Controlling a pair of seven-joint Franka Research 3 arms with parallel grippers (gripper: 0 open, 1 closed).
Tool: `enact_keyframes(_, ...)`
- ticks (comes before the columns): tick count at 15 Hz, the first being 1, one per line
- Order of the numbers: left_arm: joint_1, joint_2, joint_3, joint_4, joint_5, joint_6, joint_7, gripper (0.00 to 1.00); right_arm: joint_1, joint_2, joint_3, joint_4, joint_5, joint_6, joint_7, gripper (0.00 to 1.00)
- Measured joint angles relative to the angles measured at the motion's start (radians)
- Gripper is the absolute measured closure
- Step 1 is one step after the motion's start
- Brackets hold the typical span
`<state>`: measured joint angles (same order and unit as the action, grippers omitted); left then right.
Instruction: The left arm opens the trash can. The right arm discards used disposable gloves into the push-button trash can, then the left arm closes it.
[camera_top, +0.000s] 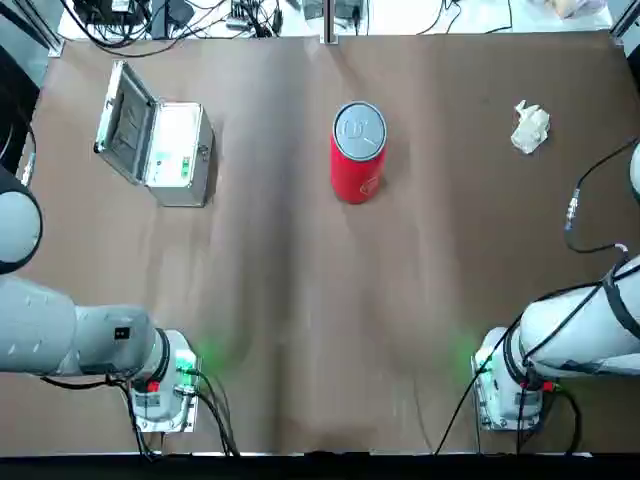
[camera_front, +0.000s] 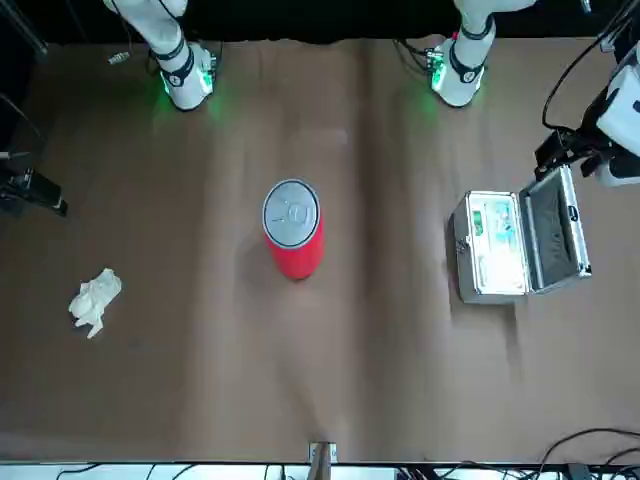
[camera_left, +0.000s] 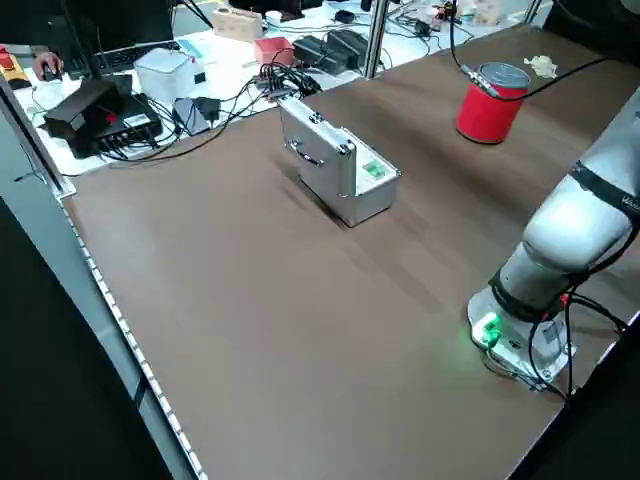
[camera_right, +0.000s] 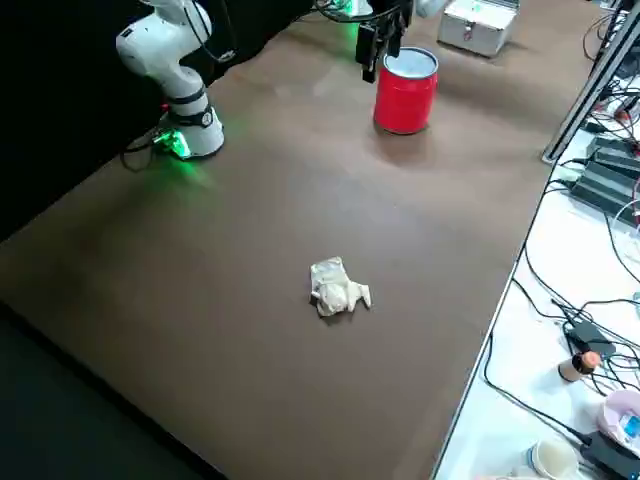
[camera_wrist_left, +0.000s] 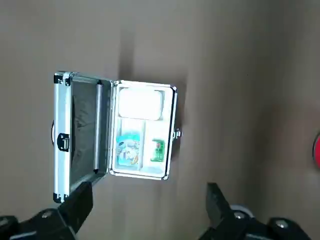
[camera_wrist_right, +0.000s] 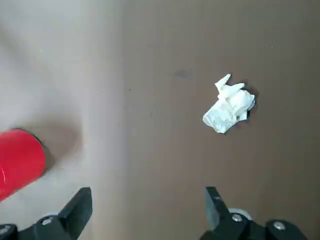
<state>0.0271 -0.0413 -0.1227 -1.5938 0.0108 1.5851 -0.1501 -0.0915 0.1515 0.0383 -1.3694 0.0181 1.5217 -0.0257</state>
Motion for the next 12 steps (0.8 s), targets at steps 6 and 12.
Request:
enact_keyframes(6,-0.004,0.018,-0.001,0.012,0.000,-0.009,-0.001,0.00,-0.003,0.000,-0.003,0.000,-0.001,0.000,0.000,0.00)
enact_keyframes(12,-0.015,0.046,-0.038,0.037,-0.011,-0.026,-0.001,0.00,-0.019,0.000,-0.007,0.000,0.000,-0.006,0.000,0.00)
